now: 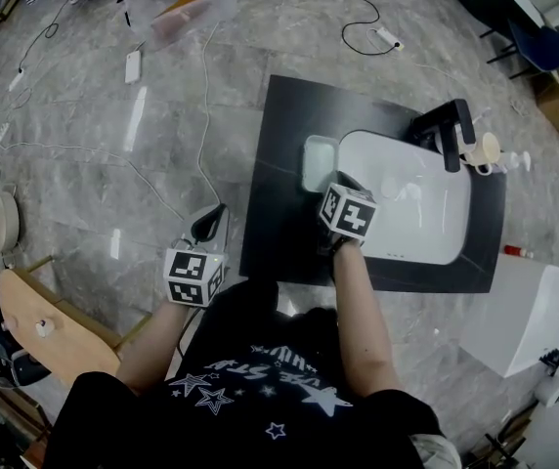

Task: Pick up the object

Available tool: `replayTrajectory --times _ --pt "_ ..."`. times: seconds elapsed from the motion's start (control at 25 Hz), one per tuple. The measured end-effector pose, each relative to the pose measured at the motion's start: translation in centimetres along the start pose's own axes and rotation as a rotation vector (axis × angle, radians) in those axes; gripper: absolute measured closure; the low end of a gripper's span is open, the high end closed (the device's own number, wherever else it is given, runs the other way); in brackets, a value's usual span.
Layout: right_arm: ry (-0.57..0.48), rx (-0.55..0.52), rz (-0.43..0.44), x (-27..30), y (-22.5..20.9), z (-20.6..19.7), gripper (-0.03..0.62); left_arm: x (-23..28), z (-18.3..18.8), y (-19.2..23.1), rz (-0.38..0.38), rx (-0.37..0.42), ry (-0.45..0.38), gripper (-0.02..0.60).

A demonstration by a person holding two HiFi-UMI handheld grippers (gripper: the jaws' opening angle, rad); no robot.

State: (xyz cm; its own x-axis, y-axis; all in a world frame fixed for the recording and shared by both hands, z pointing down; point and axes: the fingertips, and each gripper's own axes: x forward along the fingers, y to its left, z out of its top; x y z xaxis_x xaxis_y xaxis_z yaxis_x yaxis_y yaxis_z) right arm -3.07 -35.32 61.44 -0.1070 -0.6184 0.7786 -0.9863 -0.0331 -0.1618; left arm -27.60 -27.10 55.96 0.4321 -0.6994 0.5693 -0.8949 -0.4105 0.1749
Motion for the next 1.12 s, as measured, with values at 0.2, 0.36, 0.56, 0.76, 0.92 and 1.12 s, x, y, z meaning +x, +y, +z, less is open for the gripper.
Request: replayTrajectory --times 0.2,0.36,0.56,0.76,0.92,1.12 --pt "-0.020 0.002 0.015 -1.2 0.0 0.6 0.580 -0.7 0.1 -0.4 0.014 0.006 -0.004 0.572" --pt "-0.047 -0.014 0.046 -3.2 -0.4 1.4 0.582 -1.9 0.8 -1.7 0.052 -0.001 -0.035 0.572" --pt "-0.078 -0.058 0.109 -6.2 -1.4 2.3 0.582 -4.0 1.6 -4.3 0.128 -0.020 -0.084 0.572" --pt "-0.107 -0.089 0.181 -8.9 -2.3 1.8 0.582 -6.3 1.1 -7.5 0.193 -0.026 -0.124 0.572" --pt "-0.131 -0.118 0.235 -11.5 -3.4 1.4 0.582 -7.8 0.9 -11.0 0.229 -0.028 -0.152 0.572" --pt "-0.165 -0.173 0.312 -15.0 -5.3 0.3 0.582 -9.4 0.1 -16.4 0.262 -0.015 -0.181 0.572"
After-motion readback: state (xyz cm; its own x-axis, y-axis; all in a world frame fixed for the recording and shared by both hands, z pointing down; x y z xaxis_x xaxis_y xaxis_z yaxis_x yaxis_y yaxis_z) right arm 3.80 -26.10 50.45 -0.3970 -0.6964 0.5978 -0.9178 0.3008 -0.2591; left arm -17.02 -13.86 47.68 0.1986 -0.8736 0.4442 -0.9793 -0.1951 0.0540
